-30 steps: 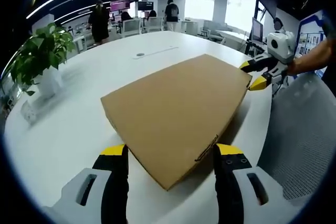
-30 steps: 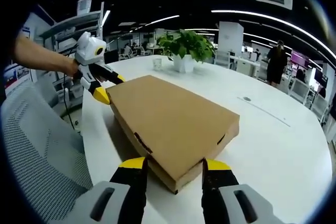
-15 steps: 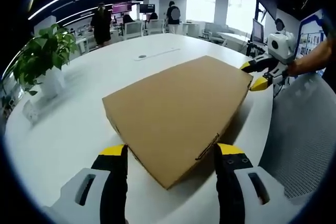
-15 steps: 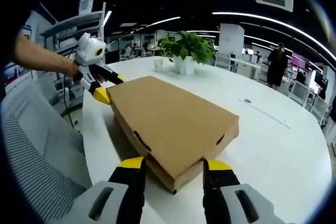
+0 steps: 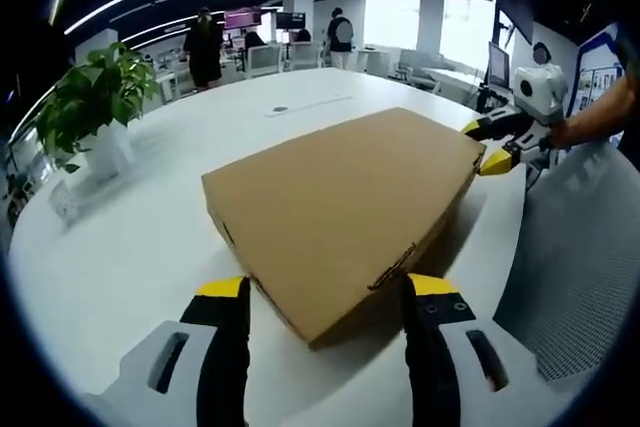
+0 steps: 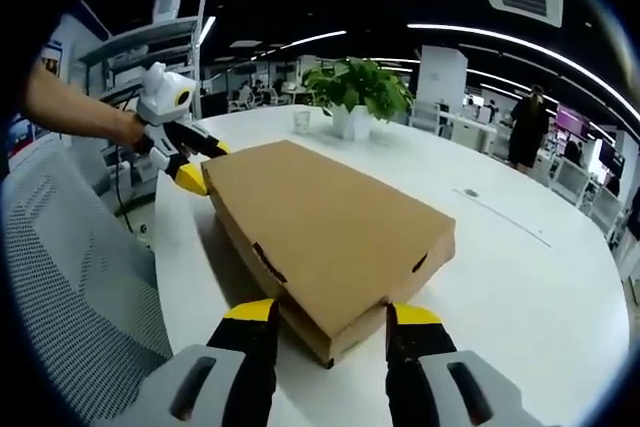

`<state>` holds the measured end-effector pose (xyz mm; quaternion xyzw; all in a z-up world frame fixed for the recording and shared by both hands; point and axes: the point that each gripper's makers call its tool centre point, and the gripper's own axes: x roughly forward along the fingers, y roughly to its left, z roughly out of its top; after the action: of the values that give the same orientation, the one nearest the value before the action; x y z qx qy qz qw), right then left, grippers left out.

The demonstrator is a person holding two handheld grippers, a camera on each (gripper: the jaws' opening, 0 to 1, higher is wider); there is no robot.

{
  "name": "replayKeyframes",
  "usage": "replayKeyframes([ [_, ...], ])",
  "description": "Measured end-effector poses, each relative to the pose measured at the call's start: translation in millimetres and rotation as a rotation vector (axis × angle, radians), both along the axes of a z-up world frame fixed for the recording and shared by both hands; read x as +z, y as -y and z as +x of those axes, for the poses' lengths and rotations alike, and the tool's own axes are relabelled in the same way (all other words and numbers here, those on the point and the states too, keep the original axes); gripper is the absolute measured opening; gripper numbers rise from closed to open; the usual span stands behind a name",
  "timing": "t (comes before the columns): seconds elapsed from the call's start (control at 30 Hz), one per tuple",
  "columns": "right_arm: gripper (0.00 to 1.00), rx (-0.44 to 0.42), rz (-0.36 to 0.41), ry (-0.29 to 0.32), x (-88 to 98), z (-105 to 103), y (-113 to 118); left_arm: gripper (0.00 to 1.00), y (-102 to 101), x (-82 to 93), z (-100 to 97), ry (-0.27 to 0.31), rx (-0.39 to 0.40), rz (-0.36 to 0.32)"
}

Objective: Operate the shoe box by opening the lid, removing the specified soft item, and placing it in the target area until the item is outside and the box remains undamaged.

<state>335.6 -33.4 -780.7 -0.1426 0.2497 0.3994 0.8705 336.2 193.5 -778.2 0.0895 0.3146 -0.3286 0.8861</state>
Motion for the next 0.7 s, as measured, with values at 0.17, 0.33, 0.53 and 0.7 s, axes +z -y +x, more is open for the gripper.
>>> replayKeyframes([
  [0.17, 0.4, -0.01, 0.003, -0.01, -0.7, 0.1, 0.1, 0.6, 0.2, -0.1, 0.2, 0.005, 0.011, -0.007],
  [0.33, 0.4, -0.022, 0.015, -0.022, 1.4, -0.6, -0.9, 0.6, 0.5, 0.7, -0.5, 0.011, 0.015, 0.001],
  [0.53, 0.41, -0.035, 0.043, -0.051, 4.3, -1.2, -2.5, 0.6, 0.9, 2.9, -0.6, -0.001, 0.032, -0.014],
  [0.7, 0.41, -0.033, 0.047, -0.049, 7.3, -2.0, -2.3, 0.61, 1.9, 5.8, -0.3, -0.013, 0.045, -0.027],
])
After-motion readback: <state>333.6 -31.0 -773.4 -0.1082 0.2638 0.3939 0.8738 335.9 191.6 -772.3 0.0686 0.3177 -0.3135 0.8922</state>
